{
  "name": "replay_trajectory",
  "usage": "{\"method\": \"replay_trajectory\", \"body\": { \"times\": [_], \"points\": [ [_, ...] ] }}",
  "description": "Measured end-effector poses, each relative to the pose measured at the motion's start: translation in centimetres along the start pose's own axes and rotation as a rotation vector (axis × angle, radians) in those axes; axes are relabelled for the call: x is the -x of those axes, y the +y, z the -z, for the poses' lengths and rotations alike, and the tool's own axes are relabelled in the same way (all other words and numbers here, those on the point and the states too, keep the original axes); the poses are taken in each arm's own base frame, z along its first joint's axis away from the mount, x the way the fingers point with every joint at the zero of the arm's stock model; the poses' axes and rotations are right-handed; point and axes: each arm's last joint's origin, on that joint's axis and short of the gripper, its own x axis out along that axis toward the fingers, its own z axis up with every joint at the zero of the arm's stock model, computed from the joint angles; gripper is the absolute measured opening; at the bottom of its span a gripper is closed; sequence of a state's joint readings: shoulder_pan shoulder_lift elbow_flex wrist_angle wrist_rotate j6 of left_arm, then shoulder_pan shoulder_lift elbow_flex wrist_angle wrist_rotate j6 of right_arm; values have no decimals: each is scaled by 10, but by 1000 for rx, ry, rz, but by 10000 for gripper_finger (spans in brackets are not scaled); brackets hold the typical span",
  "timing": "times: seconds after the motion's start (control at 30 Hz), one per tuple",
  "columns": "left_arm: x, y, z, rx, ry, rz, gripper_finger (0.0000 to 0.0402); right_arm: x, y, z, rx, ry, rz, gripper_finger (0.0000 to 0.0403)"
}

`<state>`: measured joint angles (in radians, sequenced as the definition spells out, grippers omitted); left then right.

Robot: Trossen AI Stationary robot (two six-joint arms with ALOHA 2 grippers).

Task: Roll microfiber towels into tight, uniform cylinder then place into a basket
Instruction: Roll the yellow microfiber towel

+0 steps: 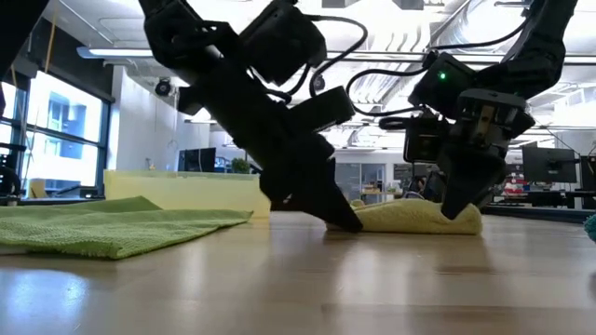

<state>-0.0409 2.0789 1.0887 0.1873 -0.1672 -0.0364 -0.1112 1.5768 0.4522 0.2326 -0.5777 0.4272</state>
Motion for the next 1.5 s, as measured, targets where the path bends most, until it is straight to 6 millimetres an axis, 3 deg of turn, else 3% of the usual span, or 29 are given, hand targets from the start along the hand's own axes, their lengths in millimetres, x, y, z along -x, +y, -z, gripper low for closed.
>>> {"method": "replay_trajectory", "body": {
  "times": [0.27,0.4,0.53,0.7,0.83,1.0,1.2,1.5],
  "points": [
    [0,0,4,165,54,59,31,3,6,-18,159,10,-27,137],
    [0,0,4,293,68,131,7,5,11,-26,252,56,-56,170],
    [0,3,4,448,101,238,14,8,25,-31,421,71,-3,169],
    [-2,15,5,610,158,353,10,24,53,-32,664,30,190,147],
    [-3,32,5,699,186,409,9,34,78,-24,831,-15,295,131],
    [-4,55,4,830,198,454,10,28,104,-10,978,-21,310,126],
    [-4,66,5,899,201,454,11,6,104,6,1017,72,457,126],
    [-4,56,4,866,197,420,12,-13,94,12,886,131,466,132]
  ]
}}
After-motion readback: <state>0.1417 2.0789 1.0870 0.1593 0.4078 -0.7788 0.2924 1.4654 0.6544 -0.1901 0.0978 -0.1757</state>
